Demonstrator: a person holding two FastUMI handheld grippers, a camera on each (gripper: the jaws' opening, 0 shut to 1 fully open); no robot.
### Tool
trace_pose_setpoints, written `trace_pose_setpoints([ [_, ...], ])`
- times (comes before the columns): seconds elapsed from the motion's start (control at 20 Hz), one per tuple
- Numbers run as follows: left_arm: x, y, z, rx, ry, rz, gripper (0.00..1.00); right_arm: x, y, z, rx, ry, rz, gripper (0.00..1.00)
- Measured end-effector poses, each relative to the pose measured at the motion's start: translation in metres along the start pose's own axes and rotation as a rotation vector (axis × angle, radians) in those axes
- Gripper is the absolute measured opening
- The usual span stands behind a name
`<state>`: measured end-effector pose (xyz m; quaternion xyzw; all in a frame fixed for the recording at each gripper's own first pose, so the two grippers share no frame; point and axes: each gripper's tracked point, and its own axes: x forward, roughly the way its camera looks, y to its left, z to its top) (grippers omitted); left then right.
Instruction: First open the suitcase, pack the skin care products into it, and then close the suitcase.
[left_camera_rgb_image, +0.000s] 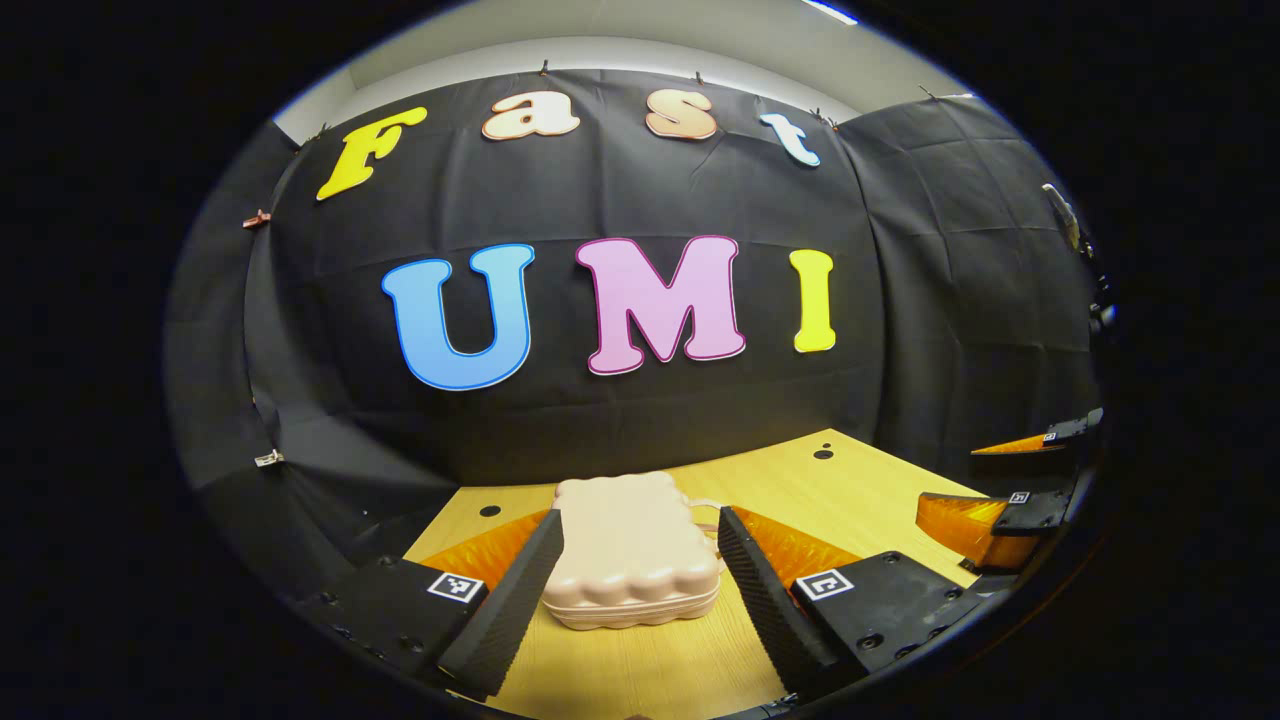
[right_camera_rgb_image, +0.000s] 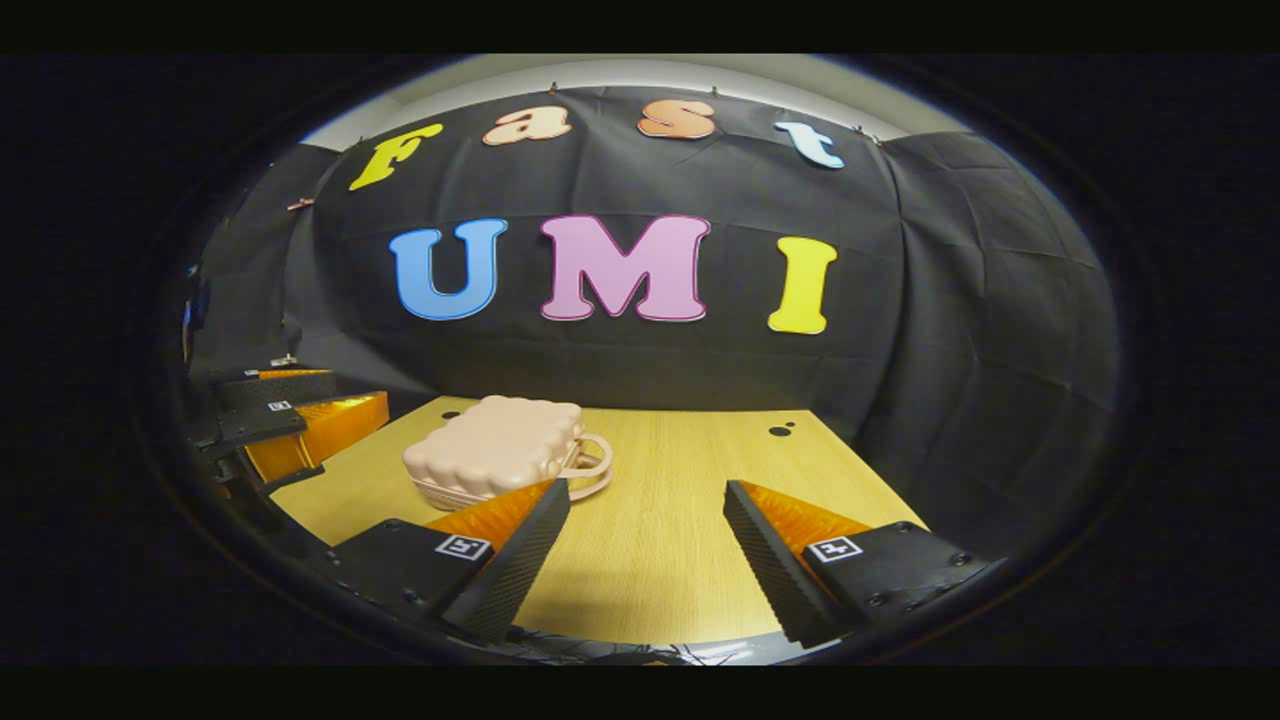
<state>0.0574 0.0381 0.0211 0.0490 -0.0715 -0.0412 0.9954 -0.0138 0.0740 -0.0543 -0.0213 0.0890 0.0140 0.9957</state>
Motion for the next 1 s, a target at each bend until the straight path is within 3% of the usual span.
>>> trace_pose_setpoints([
  [0.4, 0.008, -0.002, -0.002, 0.010, -0.014, -0.054, 0.98, 0.002, -0.007, 0.000, 0.009, 0.011, -0.016, 0.98],
  [1.0, -0.002, 0.018, -0.016, -0.005, 0.002, -0.006, 0.98, 0.002, -0.004, -0.003, 0.017, 0.018, -0.011, 0.99],
])
